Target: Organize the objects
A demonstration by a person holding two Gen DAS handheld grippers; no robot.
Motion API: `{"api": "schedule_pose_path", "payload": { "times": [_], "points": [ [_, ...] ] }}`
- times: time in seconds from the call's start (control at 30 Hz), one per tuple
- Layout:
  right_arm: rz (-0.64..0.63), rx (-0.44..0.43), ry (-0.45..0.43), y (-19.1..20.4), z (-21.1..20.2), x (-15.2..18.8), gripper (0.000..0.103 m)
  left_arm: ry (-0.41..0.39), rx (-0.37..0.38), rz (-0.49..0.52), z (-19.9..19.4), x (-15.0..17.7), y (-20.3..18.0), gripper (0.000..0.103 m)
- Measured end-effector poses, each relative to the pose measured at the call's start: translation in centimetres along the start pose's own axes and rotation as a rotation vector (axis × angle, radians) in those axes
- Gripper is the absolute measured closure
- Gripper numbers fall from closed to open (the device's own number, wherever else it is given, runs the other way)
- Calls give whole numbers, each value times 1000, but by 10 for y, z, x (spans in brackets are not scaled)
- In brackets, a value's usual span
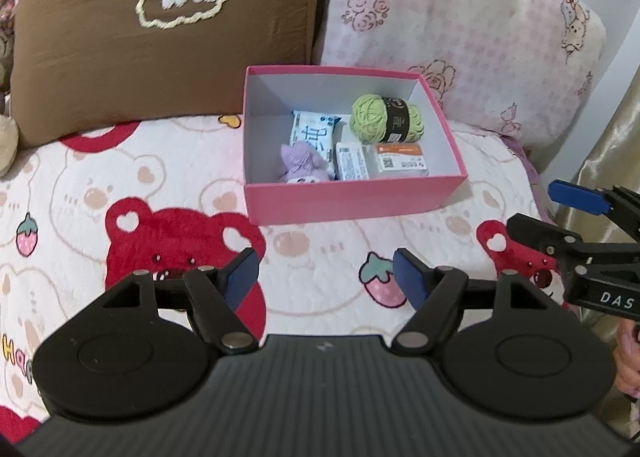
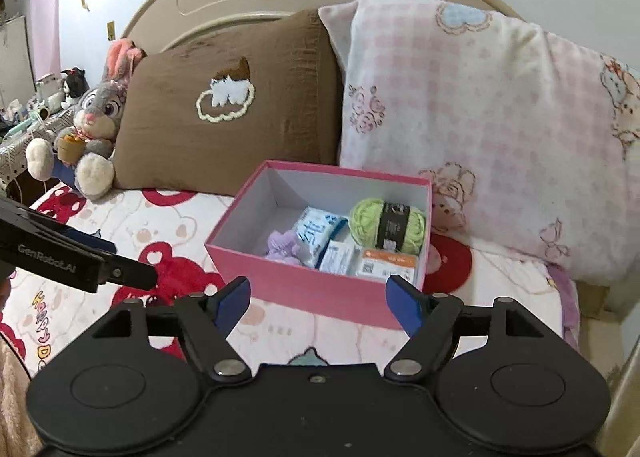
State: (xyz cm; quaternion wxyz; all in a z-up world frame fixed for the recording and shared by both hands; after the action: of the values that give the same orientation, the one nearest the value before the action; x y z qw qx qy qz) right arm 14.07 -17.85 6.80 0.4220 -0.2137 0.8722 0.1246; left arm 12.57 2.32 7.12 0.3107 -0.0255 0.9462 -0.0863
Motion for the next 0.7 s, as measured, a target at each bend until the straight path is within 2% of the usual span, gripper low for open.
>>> {"api": "schedule_pose_path", "payload": {
  "times": [0.27, 0.47, 0.57, 0.7],
  "points": [
    [16, 32, 28, -1, 1, 18, 19, 10, -22, -5, 8, 16, 1, 28],
    [23, 43, 44, 1, 3, 24, 17, 5, -34, 21, 12, 19, 0, 26],
    [27, 48, 48, 1, 2, 25, 14, 7, -18, 17, 12, 19, 0, 25],
    [38, 61, 52, 1, 1, 26, 10, 3, -42, 16, 11, 20, 0, 23]
  ]
}}
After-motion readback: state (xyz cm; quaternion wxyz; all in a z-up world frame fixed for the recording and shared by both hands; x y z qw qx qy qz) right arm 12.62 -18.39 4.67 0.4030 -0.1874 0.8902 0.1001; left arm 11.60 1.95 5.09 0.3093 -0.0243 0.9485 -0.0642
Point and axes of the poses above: each gripper's, at about its wrist camera, not at the fingertips, and z roughly the way its jaws point, y to its left, x to its underside, the point moved 4 cm from there along z, roughly the way its jaws point, and after that the axes turned 1 degree about -z, right-handed, at the moved point
